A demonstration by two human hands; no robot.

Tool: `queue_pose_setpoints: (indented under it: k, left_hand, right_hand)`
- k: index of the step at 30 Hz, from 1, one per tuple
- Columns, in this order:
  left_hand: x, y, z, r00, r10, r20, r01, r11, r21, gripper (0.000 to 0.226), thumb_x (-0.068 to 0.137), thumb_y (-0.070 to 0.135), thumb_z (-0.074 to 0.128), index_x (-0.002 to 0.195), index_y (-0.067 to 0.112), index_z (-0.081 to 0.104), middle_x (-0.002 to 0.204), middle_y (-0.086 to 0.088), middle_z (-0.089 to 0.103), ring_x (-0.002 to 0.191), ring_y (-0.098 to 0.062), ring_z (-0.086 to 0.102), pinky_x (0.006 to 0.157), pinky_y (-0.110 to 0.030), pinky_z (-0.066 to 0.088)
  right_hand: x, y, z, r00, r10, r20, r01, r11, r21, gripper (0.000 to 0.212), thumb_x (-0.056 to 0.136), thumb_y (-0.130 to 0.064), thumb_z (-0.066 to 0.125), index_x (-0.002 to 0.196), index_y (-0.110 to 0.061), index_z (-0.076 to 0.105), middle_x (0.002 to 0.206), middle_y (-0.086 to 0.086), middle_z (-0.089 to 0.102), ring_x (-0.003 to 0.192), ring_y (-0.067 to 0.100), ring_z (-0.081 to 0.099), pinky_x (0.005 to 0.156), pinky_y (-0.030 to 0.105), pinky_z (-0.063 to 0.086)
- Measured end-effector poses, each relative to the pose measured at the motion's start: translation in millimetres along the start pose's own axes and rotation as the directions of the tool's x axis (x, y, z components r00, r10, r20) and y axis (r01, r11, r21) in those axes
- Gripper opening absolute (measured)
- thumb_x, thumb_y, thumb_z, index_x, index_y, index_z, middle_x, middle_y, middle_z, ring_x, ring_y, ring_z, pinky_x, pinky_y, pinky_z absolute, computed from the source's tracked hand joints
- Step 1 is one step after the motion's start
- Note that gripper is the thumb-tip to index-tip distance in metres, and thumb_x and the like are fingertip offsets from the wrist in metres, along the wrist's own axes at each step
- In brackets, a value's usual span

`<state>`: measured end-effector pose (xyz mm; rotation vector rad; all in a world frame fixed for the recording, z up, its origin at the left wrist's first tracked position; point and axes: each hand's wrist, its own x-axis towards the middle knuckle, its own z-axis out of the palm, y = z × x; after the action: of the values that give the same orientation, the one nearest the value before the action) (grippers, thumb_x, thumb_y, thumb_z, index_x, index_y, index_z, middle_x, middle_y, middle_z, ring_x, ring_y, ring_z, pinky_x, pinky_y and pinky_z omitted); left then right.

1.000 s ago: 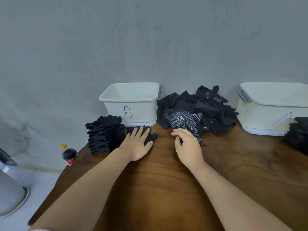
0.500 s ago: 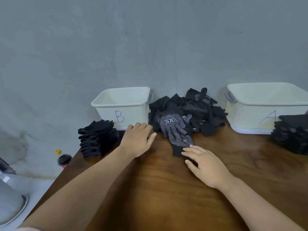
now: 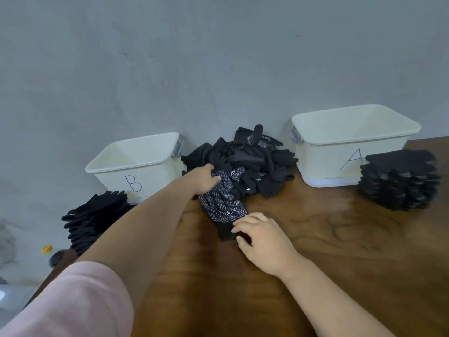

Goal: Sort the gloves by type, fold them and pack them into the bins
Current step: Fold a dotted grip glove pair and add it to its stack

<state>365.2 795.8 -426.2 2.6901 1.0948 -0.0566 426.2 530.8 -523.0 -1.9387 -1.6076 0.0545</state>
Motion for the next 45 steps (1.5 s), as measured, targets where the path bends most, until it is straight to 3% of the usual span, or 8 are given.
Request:
queue_pose_setpoints:
  k: [7, 15, 20, 26, 35, 38, 42, 45]
  left_hand:
    - [26.6, -4.4, -3.6, 0.996, -0.091, 0.016, 0.091, 0.995, 0.027, 0.071, 0.084, 0.055, 0.079, 0.144, 0.022, 0.057, 0.14, -0.004, 0.062, 0.131, -0.029, 0.057, 0.111, -0.046, 0.047]
    - [-4.9, 3.4, -34.1, 0.988, 0.04, -0.151, -0.046, 0.998, -0.036, 0.04, 0.08, 0.034, 0.089, 0.077, 0.02, 0.051, 0.087, 0.002, 0.057, 0.084, -0.024, 0.057, 0.065, -0.034, 0.037]
    - [-50.7, 6.0, -64.4, 0.959, 0.094, -0.266, -0.133, 0.983, -0.129, 0.043, 0.083, 0.026, 0.088, 0.088, 0.019, 0.045, 0.079, 0.003, 0.051, 0.073, -0.017, 0.048, 0.059, -0.03, 0.031]
    - [-111.8, 7.9, -92.6, 0.96, 0.083, -0.268, -0.175, 0.925, -0.336, 0.057, 0.074, 0.062, 0.088, 0.111, 0.028, 0.06, 0.112, 0.01, 0.07, 0.104, -0.01, 0.068, 0.093, -0.035, 0.053]
    - [-187.0, -20.0, -40.6, 0.994, -0.049, -0.102, -0.015, 0.836, -0.549, 0.021, 0.091, 0.03, 0.083, 0.095, 0.015, 0.068, 0.066, 0.007, 0.065, 0.067, -0.012, 0.066, 0.067, -0.036, 0.057]
    - [-194.6, -15.5, -41.9, 0.996, 0.045, -0.083, -0.087, 0.787, -0.61, 0.021, 0.091, 0.031, 0.083, 0.09, 0.018, 0.066, 0.069, 0.003, 0.068, 0.067, -0.011, 0.061, 0.072, -0.034, 0.046]
    - [-204.2, -8.5, -58.4, 0.99, -0.009, -0.144, -0.124, 0.456, -0.881, 0.017, 0.088, 0.024, 0.081, 0.087, 0.024, 0.064, 0.085, -0.009, 0.069, 0.072, -0.023, 0.064, 0.07, -0.035, 0.053]
    - [-212.3, -26.4, -53.9, 0.985, -0.138, -0.106, -0.028, 0.475, -0.879, 0.02, 0.09, 0.021, 0.078, 0.096, 0.02, 0.059, 0.088, -0.01, 0.062, 0.056, -0.018, 0.053, 0.049, -0.024, 0.042]
  right_hand:
    - [1.0, 0.5, 1.9, 1.0, -0.03, -0.008, 0.03, 0.999, 0.013, 0.03, 0.097, -0.038, 0.059, 0.124, -0.035, 0.072, 0.132, -0.024, 0.064, 0.134, 0.007, 0.045, 0.11, 0.033, 0.039]
    - [0.3, -2.8, -3.9, 0.999, -0.032, 0.017, 0.032, 0.999, 0.012, 0.032, 0.1, -0.038, 0.059, 0.129, -0.034, 0.07, 0.136, -0.024, 0.062, 0.136, 0.008, 0.042, 0.113, 0.033, 0.036]
    - [1.0, -2.8, -5.1, 0.999, -0.022, 0.035, 0.023, 1.0, -0.011, 0.032, 0.102, -0.039, 0.058, 0.132, -0.036, 0.068, 0.139, -0.026, 0.06, 0.138, 0.005, 0.039, 0.112, 0.029, 0.031]
    - [0.4, -3.6, -5.4, 0.999, 0.011, 0.042, -0.01, 1.0, -0.022, 0.031, 0.102, -0.038, 0.061, 0.131, -0.036, 0.069, 0.14, -0.027, 0.06, 0.138, 0.006, 0.041, 0.105, 0.027, 0.032]
    - [-7.4, -6.0, -4.5, 0.999, 0.036, -0.014, -0.036, 0.999, -0.031, 0.023, 0.097, -0.031, 0.066, 0.118, -0.033, 0.075, 0.129, -0.023, 0.069, 0.128, 0.009, 0.052, 0.102, 0.037, 0.048]
    - [-7.0, -8.5, -4.4, 0.999, 0.034, -0.024, -0.035, 0.998, -0.043, 0.022, 0.097, -0.03, 0.067, 0.118, -0.032, 0.075, 0.128, -0.023, 0.069, 0.126, 0.009, 0.053, 0.102, 0.037, 0.047]
    - [-9.0, -9.8, -6.4, 0.998, 0.046, -0.038, -0.048, 0.998, -0.039, 0.02, 0.096, -0.027, 0.068, 0.114, -0.032, 0.076, 0.122, -0.021, 0.071, 0.119, 0.01, 0.055, 0.097, 0.035, 0.049]
    - [-10.8, -10.9, -8.3, 0.999, 0.038, -0.022, -0.039, 0.998, -0.056, 0.012, 0.093, -0.024, 0.068, 0.103, -0.027, 0.072, 0.11, -0.017, 0.072, 0.118, 0.015, 0.057, 0.094, 0.034, 0.05]
